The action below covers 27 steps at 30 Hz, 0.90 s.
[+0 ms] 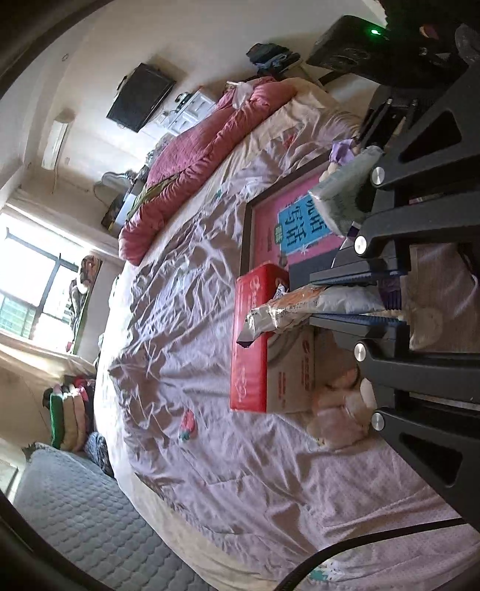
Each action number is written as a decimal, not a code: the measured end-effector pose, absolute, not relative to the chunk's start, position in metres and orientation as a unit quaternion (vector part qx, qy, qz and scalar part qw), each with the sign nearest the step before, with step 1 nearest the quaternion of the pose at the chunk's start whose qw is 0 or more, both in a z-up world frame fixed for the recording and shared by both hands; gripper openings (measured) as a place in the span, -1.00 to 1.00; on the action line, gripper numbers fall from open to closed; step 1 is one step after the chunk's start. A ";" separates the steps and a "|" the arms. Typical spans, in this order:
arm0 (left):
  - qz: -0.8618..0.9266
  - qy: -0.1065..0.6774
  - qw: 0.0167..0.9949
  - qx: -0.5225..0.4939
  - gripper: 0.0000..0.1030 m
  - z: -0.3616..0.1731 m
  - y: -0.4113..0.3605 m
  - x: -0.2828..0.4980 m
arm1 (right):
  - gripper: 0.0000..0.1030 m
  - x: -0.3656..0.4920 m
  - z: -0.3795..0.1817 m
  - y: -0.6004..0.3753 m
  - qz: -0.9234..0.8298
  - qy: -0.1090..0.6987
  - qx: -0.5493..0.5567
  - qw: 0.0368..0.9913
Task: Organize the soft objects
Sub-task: 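Carry the snack packet and diaper pack with both tools toward the pink tray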
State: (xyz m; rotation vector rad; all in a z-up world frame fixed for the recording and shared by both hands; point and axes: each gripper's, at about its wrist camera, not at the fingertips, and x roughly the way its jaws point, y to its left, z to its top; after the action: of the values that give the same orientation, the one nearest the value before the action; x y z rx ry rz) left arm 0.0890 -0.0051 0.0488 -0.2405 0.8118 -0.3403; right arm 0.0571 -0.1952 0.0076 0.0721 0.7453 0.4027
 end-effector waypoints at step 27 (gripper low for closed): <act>-0.234 0.397 0.885 -0.067 -0.71 0.055 -0.091 0.068 | -0.60 0.045 0.037 -0.294 0.108 0.324 0.097 0.935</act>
State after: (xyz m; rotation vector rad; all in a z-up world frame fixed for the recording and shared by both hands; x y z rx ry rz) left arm 0.0677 -0.0912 0.0549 -0.1392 0.8262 -0.4875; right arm 0.0455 -0.2938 0.0373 0.1982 0.6619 0.2207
